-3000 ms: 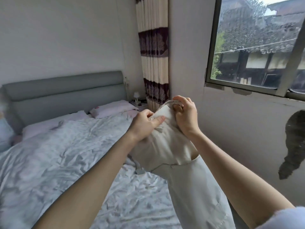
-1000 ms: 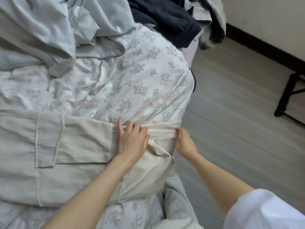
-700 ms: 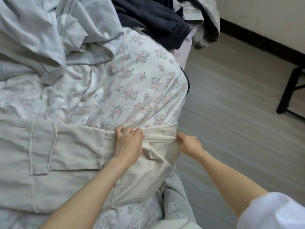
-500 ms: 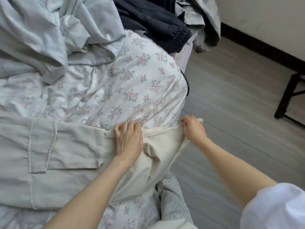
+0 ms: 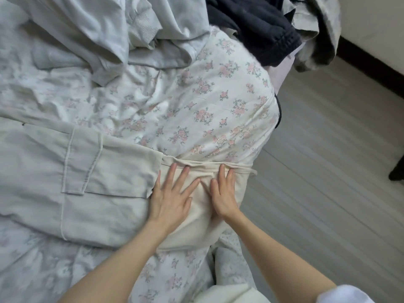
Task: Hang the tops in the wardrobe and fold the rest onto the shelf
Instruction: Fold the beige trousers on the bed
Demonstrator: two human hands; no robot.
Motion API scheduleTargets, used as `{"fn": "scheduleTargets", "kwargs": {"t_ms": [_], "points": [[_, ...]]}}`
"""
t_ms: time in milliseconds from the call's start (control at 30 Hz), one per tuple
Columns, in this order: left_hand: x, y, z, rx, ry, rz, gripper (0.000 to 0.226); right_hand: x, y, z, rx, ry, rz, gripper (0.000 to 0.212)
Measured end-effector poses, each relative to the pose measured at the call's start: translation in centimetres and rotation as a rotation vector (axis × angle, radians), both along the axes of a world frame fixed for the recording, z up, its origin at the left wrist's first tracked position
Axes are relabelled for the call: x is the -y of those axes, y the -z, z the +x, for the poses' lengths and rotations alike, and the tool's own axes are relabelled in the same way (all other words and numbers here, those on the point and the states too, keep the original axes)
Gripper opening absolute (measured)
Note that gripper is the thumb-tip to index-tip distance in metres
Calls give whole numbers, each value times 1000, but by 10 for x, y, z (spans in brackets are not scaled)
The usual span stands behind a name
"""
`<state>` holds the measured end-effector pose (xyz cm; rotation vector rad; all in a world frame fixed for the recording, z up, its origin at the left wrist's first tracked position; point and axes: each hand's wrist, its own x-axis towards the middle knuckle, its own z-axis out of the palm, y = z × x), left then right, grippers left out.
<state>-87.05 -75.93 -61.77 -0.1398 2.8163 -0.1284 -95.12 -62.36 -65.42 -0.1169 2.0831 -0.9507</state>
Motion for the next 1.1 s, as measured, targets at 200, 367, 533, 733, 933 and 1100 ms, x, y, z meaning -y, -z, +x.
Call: {"fn": "scheduleTargets", "kwargs": {"t_ms": [200,367,533,733,933,1100], "points": [[-9,-16,-4,-180,-42,179,42,14,-21,-24,-222,115,195,44],[31,-55,29,-371,-190,271,39,74,-80,-29,-478,-58,49,40],[107,-83,72,-434,-526,187,37,154,-114,-7,-584,-502,-108,36],[230,-81,132,-468,-1099,189,35,284,-118,28,-633,-854,-110,44],[326,-47,172,-454,-1469,152,73,378,-81,63,-820,-1222,28,51],[414,-23,178,-258,-1377,207,88,418,-51,79,-848,-1298,158,48]]}}
